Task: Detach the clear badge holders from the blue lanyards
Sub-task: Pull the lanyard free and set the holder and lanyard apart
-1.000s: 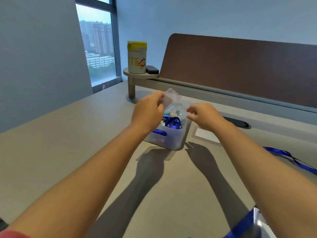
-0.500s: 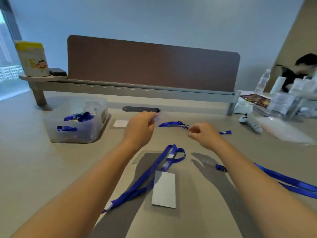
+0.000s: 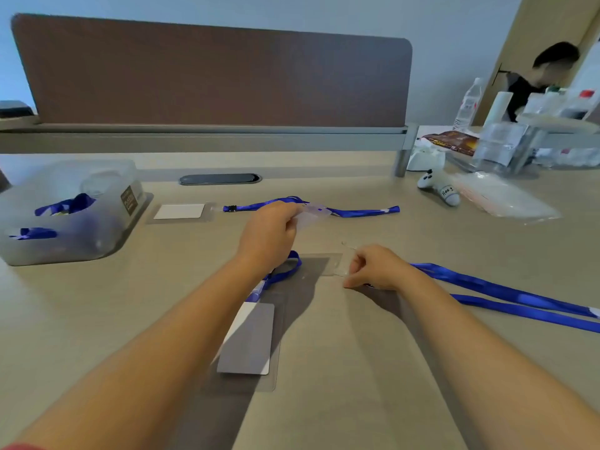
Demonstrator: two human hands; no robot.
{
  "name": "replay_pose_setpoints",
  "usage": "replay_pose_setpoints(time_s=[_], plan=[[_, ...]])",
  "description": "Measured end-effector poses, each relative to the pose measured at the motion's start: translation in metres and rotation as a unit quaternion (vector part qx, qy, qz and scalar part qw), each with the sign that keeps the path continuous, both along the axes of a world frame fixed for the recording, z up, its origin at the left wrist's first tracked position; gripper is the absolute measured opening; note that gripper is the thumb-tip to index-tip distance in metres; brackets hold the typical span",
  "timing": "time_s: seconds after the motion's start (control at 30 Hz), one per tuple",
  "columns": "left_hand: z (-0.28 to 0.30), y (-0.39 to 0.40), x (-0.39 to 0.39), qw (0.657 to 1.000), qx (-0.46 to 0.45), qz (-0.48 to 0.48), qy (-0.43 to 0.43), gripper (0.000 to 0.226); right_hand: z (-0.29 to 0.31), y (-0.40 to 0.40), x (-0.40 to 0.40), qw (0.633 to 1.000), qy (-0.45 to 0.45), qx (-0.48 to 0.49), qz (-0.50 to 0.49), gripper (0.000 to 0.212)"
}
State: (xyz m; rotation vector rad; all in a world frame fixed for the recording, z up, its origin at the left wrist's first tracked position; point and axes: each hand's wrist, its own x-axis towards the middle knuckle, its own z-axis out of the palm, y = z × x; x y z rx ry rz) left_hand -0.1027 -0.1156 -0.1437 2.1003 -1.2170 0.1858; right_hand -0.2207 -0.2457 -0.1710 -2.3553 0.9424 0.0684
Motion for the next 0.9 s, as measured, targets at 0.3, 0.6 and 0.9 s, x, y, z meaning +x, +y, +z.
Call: replay_pose_setpoints(time_s=[0.3, 0.6, 0.9], plan=[[0.007, 0.004, 0.001, 0.999, -0.018, 0.023, 0.038, 0.026, 0.019, 0.008, 0.006, 0.99, -0.138, -0.014, -0.009, 0.018], [0.031, 0.018, 0.007, 0.953, -0.154, 0.038, 0.257, 0.018, 0.072, 0.045, 0.031, 0.952, -0.307, 0.004, 0.022, 0.027], [0.035, 0.044, 0.008, 0.924, -0.176, 0.0, 0.34, 0.03, 0.084, 0.073, 0.046, 0.936, -0.317, 0.149, 0.023, 0.026]])
